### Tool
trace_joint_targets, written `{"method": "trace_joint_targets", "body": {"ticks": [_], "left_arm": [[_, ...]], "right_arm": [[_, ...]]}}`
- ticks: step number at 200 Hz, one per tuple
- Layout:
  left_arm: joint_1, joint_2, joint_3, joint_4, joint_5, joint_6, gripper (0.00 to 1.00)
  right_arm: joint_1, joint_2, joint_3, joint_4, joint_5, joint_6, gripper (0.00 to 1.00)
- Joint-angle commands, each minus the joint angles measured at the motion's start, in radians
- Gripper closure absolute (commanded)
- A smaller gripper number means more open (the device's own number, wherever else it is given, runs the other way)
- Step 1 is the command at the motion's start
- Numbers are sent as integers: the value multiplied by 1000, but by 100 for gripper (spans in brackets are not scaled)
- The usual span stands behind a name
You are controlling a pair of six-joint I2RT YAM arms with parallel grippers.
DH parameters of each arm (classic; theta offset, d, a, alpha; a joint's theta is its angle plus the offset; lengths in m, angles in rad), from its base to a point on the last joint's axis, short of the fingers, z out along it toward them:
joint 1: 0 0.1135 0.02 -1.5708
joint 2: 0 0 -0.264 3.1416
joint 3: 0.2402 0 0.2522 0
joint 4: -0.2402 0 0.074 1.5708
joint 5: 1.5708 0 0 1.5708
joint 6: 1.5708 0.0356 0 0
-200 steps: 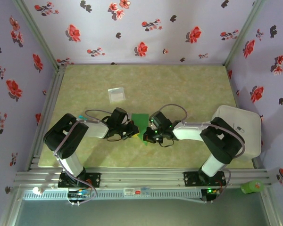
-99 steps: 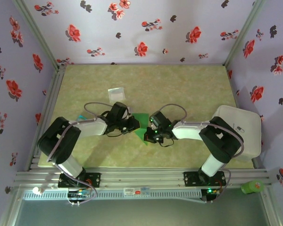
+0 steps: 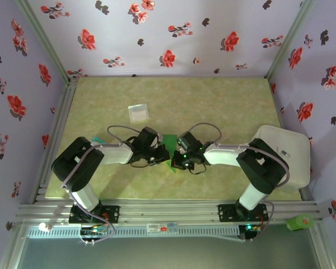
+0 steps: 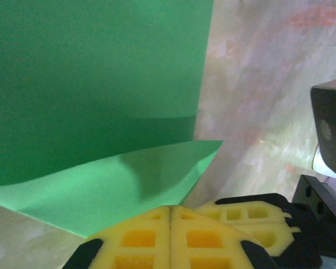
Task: Fold a paper plane with a square sheet of paper (pick it up from the middle)
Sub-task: Third fold the triangle at the center of the table.
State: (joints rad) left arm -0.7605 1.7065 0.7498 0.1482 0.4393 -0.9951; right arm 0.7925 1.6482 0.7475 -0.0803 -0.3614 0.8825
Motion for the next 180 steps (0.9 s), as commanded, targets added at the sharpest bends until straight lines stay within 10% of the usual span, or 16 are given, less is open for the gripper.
{"method": "trace_joint_targets", "body": {"ticks": [1, 180], "left_arm": [[-5, 41, -11, 8, -29, -21, 95], [269, 77, -68, 48, -15, 104, 89]], "right_arm": [[-7, 17, -8, -67, 65, -19, 100], [-7, 46, -33, -88, 66, -30, 100]]}}
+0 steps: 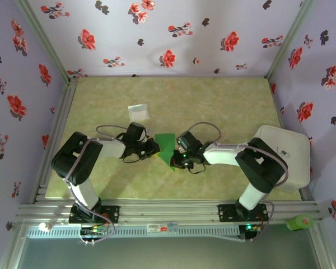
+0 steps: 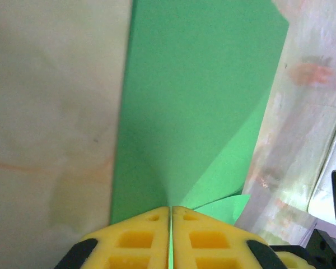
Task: Fold a paper plane with a square sheet of paper (pick it up from the middle)
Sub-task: Third fold the triangle at the center of the table.
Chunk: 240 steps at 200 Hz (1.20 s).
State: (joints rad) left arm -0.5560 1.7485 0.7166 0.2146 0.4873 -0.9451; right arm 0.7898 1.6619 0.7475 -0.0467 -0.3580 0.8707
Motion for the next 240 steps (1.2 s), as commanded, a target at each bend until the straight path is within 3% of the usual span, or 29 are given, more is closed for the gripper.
{"method": "trace_joint_targets", "body": {"ticks": [1, 89, 125, 181, 209, 240], "left_arm": [[66, 34, -35, -18, -62, 53, 89], [93, -125, -3, -86, -50, 65, 86], [51, -171, 8, -96, -44, 56, 84], [-56, -78, 39, -50, 1, 21, 84], [-58, -14, -1, 68, 19, -60, 85], [-58, 26, -19, 55, -2, -58, 86]], "right_arm": [[-5, 32, -33, -122, 62, -18, 100], [-5, 33, -10, -135, 50, -55, 100], [-7, 36, 9, -158, 47, -86, 100], [-10, 32, 16, -161, 39, -95, 100], [-10, 34, 20, -157, 37, -93, 100], [-9, 22, 25, -139, 23, -90, 99]]}}
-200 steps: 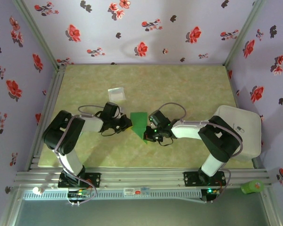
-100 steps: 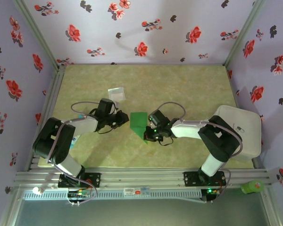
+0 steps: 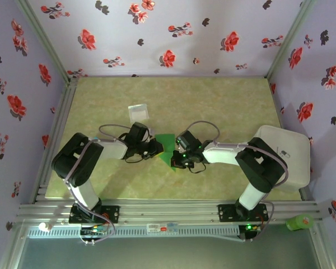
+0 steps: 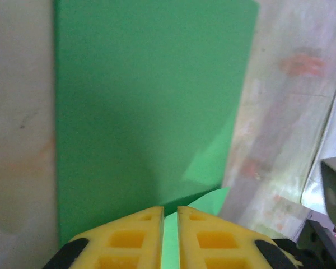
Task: Fold a paper plane with a square sheet of paper (pick it up from the middle)
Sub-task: Third fold the triangle at the center of the table.
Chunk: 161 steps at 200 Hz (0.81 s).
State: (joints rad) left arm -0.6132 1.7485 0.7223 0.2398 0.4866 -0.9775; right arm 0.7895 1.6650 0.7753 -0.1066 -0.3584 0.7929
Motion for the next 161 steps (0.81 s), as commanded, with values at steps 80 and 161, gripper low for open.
{"method": "trace_joint_targets", "body": {"ticks": [80, 161], "left_arm": [[-1, 20, -48, -44, -36, 6, 88], [1, 17, -44, -62, -44, 22, 89]], "right_arm": [[-4, 25, 95, 85, -139, 22, 95], [-10, 160, 74, 117, -103, 48, 96]]}}
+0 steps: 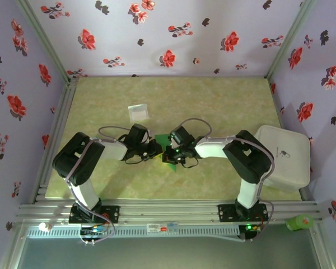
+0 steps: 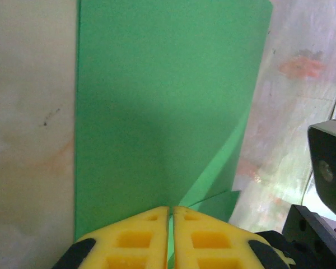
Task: Fold a paper plane with a square sheet of paper (pick it up from the middle)
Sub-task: Third fold the triangle at the center of the table.
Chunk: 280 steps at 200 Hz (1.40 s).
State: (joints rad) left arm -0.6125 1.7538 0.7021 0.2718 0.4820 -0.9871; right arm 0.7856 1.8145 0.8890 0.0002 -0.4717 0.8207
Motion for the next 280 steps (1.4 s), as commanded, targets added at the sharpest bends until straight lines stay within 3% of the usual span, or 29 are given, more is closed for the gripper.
{"method": "trace_joint_targets", "body": {"ticks": [1, 160, 213, 232, 280], "left_arm": [[0, 12, -24, -94, -40, 31, 89], [10, 6, -43, -111, -62, 22, 90], [6, -6, -64, -76, -65, -18, 90], [2, -11, -72, -64, -71, -37, 90], [-13, -22, -83, -37, -88, -73, 90]], "right_arm": [[-7, 10, -42, 11, 11, 21, 96], [-20, -229, -302, 46, -36, 46, 92], [-39, -362, -258, -70, 83, 16, 91], [-41, -350, -231, -82, 135, 20, 91], [-39, -207, -195, 52, -13, 51, 92]]}}
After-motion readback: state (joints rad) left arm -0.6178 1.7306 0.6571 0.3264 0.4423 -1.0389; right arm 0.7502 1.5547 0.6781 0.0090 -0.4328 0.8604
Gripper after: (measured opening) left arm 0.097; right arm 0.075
